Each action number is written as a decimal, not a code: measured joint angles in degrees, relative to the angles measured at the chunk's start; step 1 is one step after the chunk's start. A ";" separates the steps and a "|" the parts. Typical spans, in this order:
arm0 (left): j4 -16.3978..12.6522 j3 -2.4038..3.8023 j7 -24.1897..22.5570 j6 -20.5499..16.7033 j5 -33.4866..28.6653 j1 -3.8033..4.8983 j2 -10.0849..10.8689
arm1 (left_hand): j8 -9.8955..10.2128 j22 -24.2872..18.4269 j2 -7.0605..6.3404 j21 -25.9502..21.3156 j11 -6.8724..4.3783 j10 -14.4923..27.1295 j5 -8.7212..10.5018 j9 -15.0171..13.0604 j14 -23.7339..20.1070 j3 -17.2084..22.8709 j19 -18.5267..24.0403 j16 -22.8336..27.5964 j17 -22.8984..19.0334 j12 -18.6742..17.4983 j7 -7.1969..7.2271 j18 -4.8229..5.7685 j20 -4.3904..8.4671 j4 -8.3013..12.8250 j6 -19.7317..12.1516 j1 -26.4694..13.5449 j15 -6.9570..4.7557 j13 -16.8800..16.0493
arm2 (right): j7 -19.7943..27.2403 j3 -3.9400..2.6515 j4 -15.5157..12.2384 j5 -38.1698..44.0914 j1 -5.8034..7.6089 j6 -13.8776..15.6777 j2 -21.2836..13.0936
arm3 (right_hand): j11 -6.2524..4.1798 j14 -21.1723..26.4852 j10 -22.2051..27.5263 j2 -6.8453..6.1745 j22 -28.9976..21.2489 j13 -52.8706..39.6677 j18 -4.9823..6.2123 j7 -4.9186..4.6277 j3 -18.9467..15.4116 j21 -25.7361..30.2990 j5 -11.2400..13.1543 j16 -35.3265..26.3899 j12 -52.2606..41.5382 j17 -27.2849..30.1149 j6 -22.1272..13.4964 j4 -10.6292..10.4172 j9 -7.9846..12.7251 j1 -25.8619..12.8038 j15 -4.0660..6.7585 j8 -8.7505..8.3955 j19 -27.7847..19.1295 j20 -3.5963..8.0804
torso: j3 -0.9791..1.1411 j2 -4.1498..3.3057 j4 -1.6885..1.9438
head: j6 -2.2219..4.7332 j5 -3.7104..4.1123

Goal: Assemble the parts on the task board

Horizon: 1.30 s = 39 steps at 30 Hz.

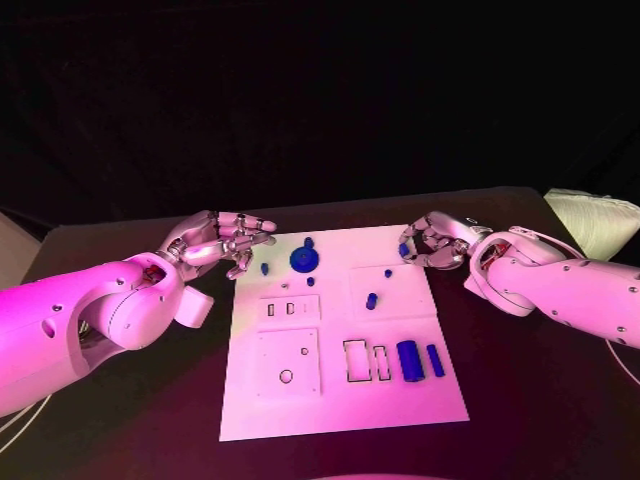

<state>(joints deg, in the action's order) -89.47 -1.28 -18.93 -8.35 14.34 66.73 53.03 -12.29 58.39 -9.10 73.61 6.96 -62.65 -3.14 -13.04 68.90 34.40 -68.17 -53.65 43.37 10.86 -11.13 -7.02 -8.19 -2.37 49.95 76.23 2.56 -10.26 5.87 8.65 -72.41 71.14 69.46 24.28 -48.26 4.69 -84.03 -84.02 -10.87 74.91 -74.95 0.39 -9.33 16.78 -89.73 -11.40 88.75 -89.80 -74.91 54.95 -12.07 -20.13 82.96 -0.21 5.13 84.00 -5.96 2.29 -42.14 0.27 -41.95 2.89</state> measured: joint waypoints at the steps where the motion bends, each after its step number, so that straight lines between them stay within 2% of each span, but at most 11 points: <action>1: 0.00 0.00 0.00 0.00 0.00 0.00 0.00 | 0.00 0.00 0.00 0.00 0.00 0.00 0.00 0.00 0.00 0.00 0.00 0.00 0.00 0.00 0.00 0.00 0.00 0.00 0.00 0.00 0.00 0.00 | -0.03 0.00 0.00 0.01 0.00 0.00 0.01 | 0.00 0.00 0.00 0.02 0.00 0.00 0.00 0.03 0.29 0.00 0.00 0.00 0.00 0.00 0.15 0.01 0.00 -0.02 0.00 0.00 0.00 0.00 | -0.01 0.01 0.00 | -0.07 -0.01; 5: -0.01 0.00 0.01 0.00 0.02 0.00 0.03 | 0.00 0.00 0.00 0.00 0.00 0.00 0.00 0.00 0.00 0.00 0.00 0.00 0.00 0.00 0.00 0.00 0.00 0.00 0.00 0.00 0.00 0.00 | -0.14 0.01 -0.05 0.08 -0.01 0.03 0.05 | -0.01 0.00 0.00 0.33 0.00 0.00 0.00 0.32 0.89 0.00 0.00 0.00 0.00 0.00 1.38 0.07 -0.20 -0.33 0.00 0.63 0.00 0.00 | 0.04 0.03 0.00 | -0.14 -0.08; 7: -0.01 0.01 0.02 0.00 0.03 0.01 0.04 | 0.00 0.00 0.00 0.00 0.00 0.00 0.00 0.00 0.00 0.00 0.00 0.00 0.00 0.00 -0.04 0.00 0.00 0.00 -0.04 0.00 0.00 0.00 | -0.23 0.01 -0.06 0.13 -0.03 0.06 0.07 | -0.37 0.00 0.07 0.33 0.00 0.00 0.00 0.66 1.11 0.00 0.00 0.00 0.00 0.00 1.91 0.15 -0.26 -0.33 0.00 0.97 0.00 0.00 | 0.06 0.04 0.00 | -0.21 -0.11; 12: -0.01 0.01 0.02 0.00 0.04 0.01 0.08 | 0.00 0.00 0.00 0.00 0.00 0.00 0.00 0.00 0.00 0.00 0.00 0.00 0.00 0.00 -0.21 0.00 0.00 0.00 -0.21 0.00 0.00 0.00 | -0.40 0.01 -0.08 0.23 -0.03 0.14 0.08 | -0.43 0.02 0.01 0.33 -0.01 0.01 0.00 0.79 1.45 0.00 0.00 0.00 0.00 0.00 2.43 0.02 -0.32 -0.33 0.02 1.09 0.00 0.00 | 0.07 0.05 -0.04 | -0.29 -0.12; 18: -0.01 0.01 0.04 0.00 0.05 0.01 0.09 | 0.00 0.00 0.00 0.00 0.00 0.00 0.00 0.01 0.00 0.00 0.00 0.00 0.00 0.00 -0.21 0.00 0.00 0.00 -0.21 0.00 0.00 0.01 | -0.52 0.01 -0.40 0.28 -0.03 0.30 0.17 | -0.84 0.01 0.01 0.70 0.00 0.01 0.00 1.15 1.73 0.00 0.32 0.00 0.00 0.00 3.21 -0.01 -0.46 -0.71 0.45 1.73 0.00 0.00 | 0.08 0.05 -0.04 | -0.30 -0.13; 20: -0.01 0.01 0.05 0.00 0.05 0.01 0.09 | 0.00 0.00 0.00 0.00 0.00 0.00 0.00 0.01 0.00 0.00 0.00 0.00 0.00 0.00 -0.21 0.00 0.00 0.00 -0.21 0.00 0.00 0.01 | -0.60 0.01 -0.49 0.28 -0.03 0.38 0.23 | -0.84 0.01 0.01 0.70 0.04 0.01 0.00 1.36 2.14 0.00 0.80 0.00 0.00 0.00 3.56 -0.10 -0.53 -0.71 0.44 1.94 -0.02 0.12 | 0.09 0.04 -0.04 | -0.31 -0.11; 22: -0.01 0.01 0.05 0.00 0.05 0.01 0.11 | 0.00 0.00 0.00 0.00 0.00 0.00 0.00 0.01 0.00 0.00 0.00 0.00 -0.01 0.00 -0.33 0.00 0.00 0.00 -0.33 0.00 0.00 0.01 | -0.74 0.01 -0.55 0.29 -0.03 0.52 0.27 | -1.31 0.04 0.04 1.06 0.04 0.01 0.00 1.64 2.29 0.00 1.76 0.00 0.00 0.00 4.10 -0.26 -0.68 -1.09 0.89 2.18 0.01 0.44 | 0.08 0.03 -0.04 | -0.31 -0.07; 23: -0.01 0.00 0.06 0.00 0.05 0.01 0.12 | 0.00 0.00 0.00 0.00 0.00 0.00 0.00 0.01 0.00 0.00 0.00 0.00 -0.01 0.00 -0.41 0.00 0.00 0.00 -0.42 0.00 0.00 0.01 | -0.82 0.01 -0.58 0.30 -0.03 0.60 0.28 | -1.46 0.11 0.00 0.76 0.04 0.02 0.00 1.80 2.36 0.00 2.25 0.00 0.00 0.00 4.27 -0.33 -0.76 -1.40 0.96 2.45 0.01 0.44 | 0.07 0.02 -0.03 | -0.32 -0.05; 26: -0.01 -0.01 0.06 0.00 0.06 0.01 0.17 | 0.00 0.00 0.00 0.00 0.00 0.00 0.00 0.01 0.00 0.00 0.00 0.00 -0.01 0.00 -0.42 0.00 0.00 0.00 -0.42 0.00 0.00 0.01 | -1.23 0.01 -0.68 0.30 -0.03 1.01 0.29 | -1.46 -0.01 0.01 0.85 0.04 0.02 0.00 2.09 2.36 0.00 3.22 0.00 0.00 0.01 4.96 -0.33 -0.98 -1.91 1.08 3.07 0.01 0.84 | 0.07 0.02 -0.01 | -0.35 -0.01; 34: -0.01 0.00 0.08 0.00 0.06 0.00 0.20 | 0.00 0.00 0.00 0.00 0.00 -0.01 0.00 0.01 0.00 0.00 0.00 0.00 -0.01 0.00 -0.42 0.00 0.00 0.00 -0.42 0.00 0.00 -0.04 | -2.81 0.01 -1.88 0.40 -0.13 3.25 0.22 | -2.31 -0.10 -0.03 0.85 0.03 0.02 0.00 2.79 2.34 0.00 3.45 0.00 0.00 -0.04 6.26 -0.81 -1.51 -2.67 1.57 4.13 0.01 1.25 | 0.07 0.01 -0.03 | -0.47 -0.01; 39: 0.02 0.01 0.09 0.00 0.06 0.00 0.21 | 0.00 0.00 0.00 0.00 0.20 0.20 0.00 0.02 0.00 0.00 0.00 0.00 -0.01 0.23 -0.42 0.00 0.00 0.00 -0.42 0.00 0.00 -0.04 | -4.13 0.01 -3.80 0.48 -0.15 5.74 -0.20 | -2.58 0.09 0.11 1.08 0.02 0.03 0.01 3.17 2.51 0.00 3.57 0.21 0.00 -0.04 6.63 -0.98 -1.90 -2.90 1.80 4.61 0.01 1.25 | 0.07 0.03 -0.02 | -0.48 -0.06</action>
<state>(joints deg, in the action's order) -89.45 -1.27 -18.84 -8.34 14.40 66.73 53.24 -12.29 58.39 -9.10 73.61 7.17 -62.45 -3.14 -13.02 68.90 34.40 -68.17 -53.64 43.36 11.09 -11.54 -7.02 -8.19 -2.37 49.54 76.23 2.56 -10.30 1.75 8.66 -76.21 71.62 69.31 30.02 -48.45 2.11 -83.94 -83.91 -9.80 74.94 -74.92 0.39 -6.17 19.29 -89.72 -7.84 88.96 -89.80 -74.95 61.58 -13.05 -22.03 80.06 1.60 9.74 84.01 -4.71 2.36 -42.11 0.25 -42.43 2.83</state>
